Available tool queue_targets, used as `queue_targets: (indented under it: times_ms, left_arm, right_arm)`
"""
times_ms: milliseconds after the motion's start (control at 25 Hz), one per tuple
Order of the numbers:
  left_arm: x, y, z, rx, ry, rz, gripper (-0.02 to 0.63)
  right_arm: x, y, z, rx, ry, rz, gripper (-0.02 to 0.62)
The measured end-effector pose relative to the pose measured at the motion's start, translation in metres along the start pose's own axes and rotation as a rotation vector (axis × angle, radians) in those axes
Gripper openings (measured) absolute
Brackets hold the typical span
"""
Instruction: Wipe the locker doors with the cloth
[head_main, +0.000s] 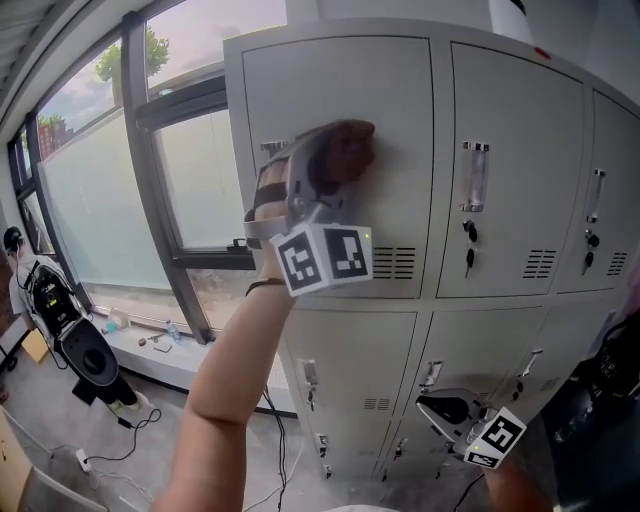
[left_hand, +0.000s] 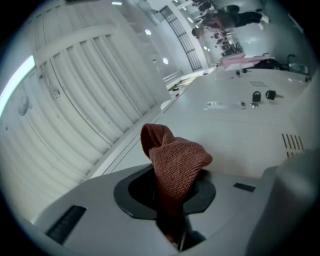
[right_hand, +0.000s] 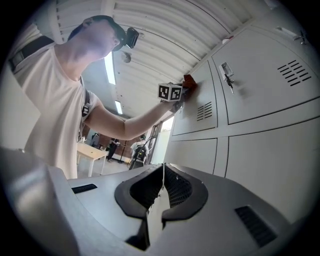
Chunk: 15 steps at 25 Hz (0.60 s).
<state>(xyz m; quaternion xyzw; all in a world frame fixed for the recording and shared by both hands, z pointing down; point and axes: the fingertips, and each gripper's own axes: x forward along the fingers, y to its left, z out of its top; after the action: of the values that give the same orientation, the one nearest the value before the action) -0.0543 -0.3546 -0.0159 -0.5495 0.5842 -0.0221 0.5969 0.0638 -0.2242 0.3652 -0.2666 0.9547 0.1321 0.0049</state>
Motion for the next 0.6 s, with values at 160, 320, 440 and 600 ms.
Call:
queue_targets:
  times_ms: [160, 320, 440, 600]
  left_arm:
    - [-0.008, 0.053, -0.052, -0.075, 0.109, 0.067, 0.067]
    - [-0.021, 0.084, -0.091, -0.112, 0.156, 0.154, 0.067]
    - [-0.028, 0.097, -0.109, -0.192, 0.152, 0.209, 0.067]
    - [-0.028, 0.098, -0.112, -0.313, 0.170, 0.201, 0.067]
  right_arm:
    - [0.012, 0.006, 0.001, -0.006, 0.001, 0.038, 0.018]
    - [0.022, 0.010, 0.002, -0.009, -0.017, 0.057, 0.018]
    - [0.027, 0.013, 0.007, -0.011, -0.036, 0.074, 0.018]
    - [0.030, 0.015, 0.012, -0.021, -0.044, 0.084, 0.018]
